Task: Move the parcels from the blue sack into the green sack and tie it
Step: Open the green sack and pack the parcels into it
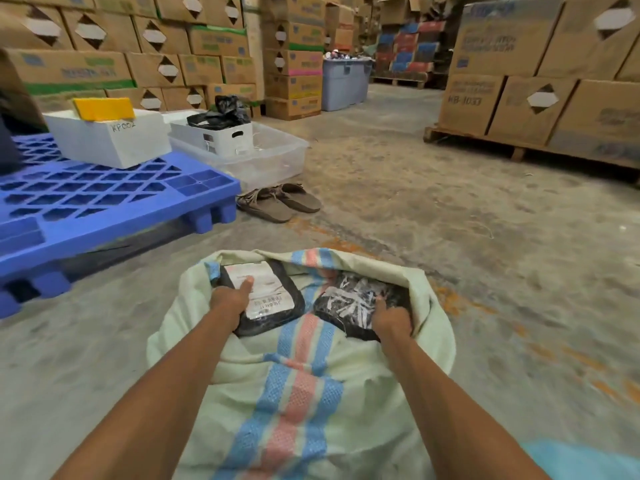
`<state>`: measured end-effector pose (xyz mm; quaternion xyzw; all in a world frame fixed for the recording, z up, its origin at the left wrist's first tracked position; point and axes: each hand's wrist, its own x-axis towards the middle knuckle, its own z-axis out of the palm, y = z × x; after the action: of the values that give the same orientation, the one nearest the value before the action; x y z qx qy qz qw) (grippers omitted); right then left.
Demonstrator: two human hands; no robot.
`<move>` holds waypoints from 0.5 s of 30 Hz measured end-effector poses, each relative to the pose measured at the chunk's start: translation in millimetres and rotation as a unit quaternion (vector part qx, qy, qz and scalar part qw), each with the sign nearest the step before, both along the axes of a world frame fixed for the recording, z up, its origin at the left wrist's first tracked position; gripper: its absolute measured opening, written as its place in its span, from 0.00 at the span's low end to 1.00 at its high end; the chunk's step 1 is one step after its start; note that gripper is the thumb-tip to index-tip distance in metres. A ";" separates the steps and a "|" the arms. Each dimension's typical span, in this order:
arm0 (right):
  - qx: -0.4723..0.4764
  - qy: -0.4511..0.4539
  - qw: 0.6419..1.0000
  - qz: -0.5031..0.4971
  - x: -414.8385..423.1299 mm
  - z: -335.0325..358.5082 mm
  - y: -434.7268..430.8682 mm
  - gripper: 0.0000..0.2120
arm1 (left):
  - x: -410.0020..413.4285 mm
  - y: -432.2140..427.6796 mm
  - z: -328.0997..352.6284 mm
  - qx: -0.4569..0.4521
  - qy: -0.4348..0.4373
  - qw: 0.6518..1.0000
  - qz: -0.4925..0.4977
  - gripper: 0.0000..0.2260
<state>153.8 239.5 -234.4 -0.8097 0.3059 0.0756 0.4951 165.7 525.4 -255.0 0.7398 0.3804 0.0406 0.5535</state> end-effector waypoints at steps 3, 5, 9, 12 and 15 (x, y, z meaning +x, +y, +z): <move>-0.064 0.024 0.997 0.022 -1.9 8.2 2.8 0.26 | -26.3 -22.7 34.9 0.171 0.092 0.980 -0.049 0.35; -0.103 0.041 0.993 0.037 -10.3 12.2 -1.0 0.24 | -44.7 -32.0 37.1 0.227 0.131 0.959 -0.112 0.30; -0.088 0.037 0.987 0.132 -30.2 18.0 -10.9 0.14 | -65.6 -27.6 44.9 0.180 0.158 0.949 -0.205 0.24; -0.145 -0.004 0.969 0.201 -52.3 38.7 -11.1 0.08 | -85.9 -25.2 71.7 0.221 0.085 0.945 -0.225 0.24; -0.212 -0.136 0.938 0.238 -99.1 76.1 -13.1 0.08 | -140.8 -37.0 113.4 0.274 -0.035 0.933 -0.229 0.18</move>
<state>54.7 226.4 -158.2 -0.9475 0.0430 0.0141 0.3166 24.9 488.4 -141.6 0.9280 0.1549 0.0408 0.3365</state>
